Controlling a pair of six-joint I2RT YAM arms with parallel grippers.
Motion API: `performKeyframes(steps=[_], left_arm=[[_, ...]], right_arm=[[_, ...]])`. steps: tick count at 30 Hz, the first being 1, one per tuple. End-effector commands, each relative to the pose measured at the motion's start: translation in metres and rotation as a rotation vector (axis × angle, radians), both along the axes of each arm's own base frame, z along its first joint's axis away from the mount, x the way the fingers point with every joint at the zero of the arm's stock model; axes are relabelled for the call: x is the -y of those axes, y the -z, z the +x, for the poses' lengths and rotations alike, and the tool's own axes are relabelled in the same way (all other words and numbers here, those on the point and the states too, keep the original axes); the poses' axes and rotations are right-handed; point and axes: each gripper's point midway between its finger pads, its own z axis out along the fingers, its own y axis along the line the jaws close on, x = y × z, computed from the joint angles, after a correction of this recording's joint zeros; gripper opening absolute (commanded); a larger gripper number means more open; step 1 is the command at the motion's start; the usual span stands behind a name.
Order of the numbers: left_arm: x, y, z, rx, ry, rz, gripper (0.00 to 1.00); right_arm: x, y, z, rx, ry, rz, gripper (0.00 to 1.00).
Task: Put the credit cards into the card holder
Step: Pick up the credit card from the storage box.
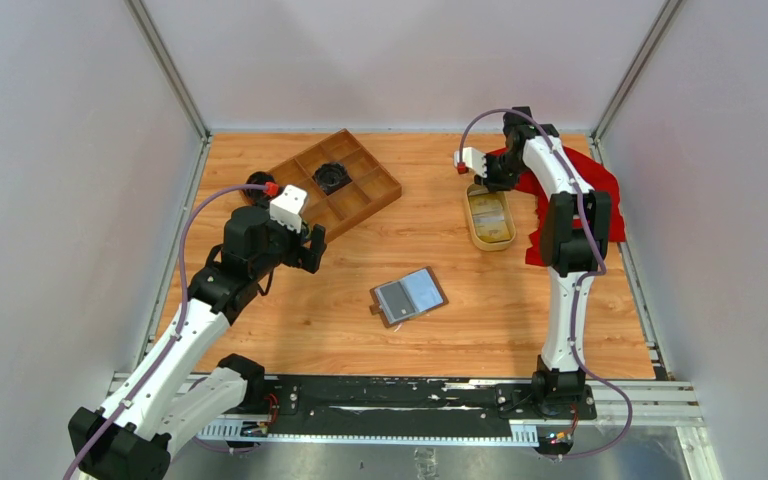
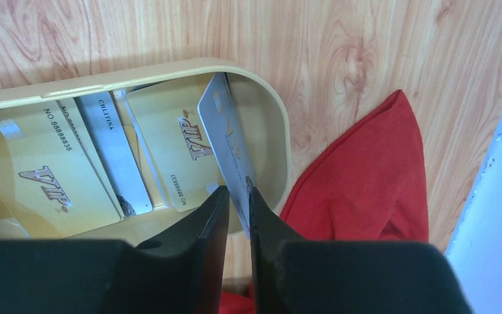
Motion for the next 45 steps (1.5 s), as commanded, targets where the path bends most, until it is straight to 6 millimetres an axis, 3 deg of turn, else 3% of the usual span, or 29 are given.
performKeyframes(steps=[1,7,10,15,24,33,39,45], left_arm=[[-0.002,0.003,0.001,-0.007,-0.001,0.012,1.00],[-0.002,0.003,0.001,-0.007,-0.002,0.014,1.00],[-0.002,0.003,0.001,-0.007,-0.003,0.014,1.00],[-0.003,0.004,0.001,-0.007,-0.005,0.016,1.00],[-0.003,0.003,0.001,-0.007,-0.006,0.017,1.00],[-0.004,0.001,0.001,-0.001,-0.008,0.015,1.00],[0.000,-0.003,-0.001,0.006,0.010,-0.004,1.00],[0.002,-0.012,-0.004,0.028,0.012,-0.031,1.00]], right_arm=[[0.011,-0.001,0.004,0.006,0.024,-0.012,0.20],[0.010,0.005,0.000,-0.002,-0.009,-0.020,0.12],[0.009,0.006,-0.002,-0.001,-0.023,-0.023,0.01],[0.007,-0.001,-0.005,0.014,-0.051,-0.021,0.00],[0.005,-0.045,-0.009,0.105,-0.082,0.018,0.00],[0.003,-0.076,-0.021,0.144,-0.061,0.050,0.00],[-0.010,-0.110,-0.059,0.136,0.006,0.167,0.00],[-0.034,-0.150,-0.120,0.081,0.106,0.381,0.00]])
